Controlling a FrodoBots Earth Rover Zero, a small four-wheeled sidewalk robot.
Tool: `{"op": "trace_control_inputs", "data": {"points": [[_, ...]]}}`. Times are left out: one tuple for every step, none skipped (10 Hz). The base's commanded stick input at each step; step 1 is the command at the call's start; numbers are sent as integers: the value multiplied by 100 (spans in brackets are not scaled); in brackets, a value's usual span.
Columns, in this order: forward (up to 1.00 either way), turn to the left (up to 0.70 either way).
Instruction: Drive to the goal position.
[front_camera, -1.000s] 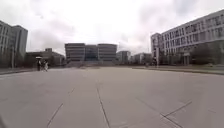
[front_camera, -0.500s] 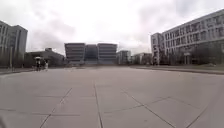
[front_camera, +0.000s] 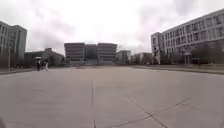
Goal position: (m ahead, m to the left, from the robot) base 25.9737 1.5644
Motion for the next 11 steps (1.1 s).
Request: {"op": "trace_control_inputs", "data": {"points": [[70,2],[70,2],[70,2],[70,2],[70,2],[70,2],[70,2],[70,2],[70,2],[70,2],[70,2]]}}
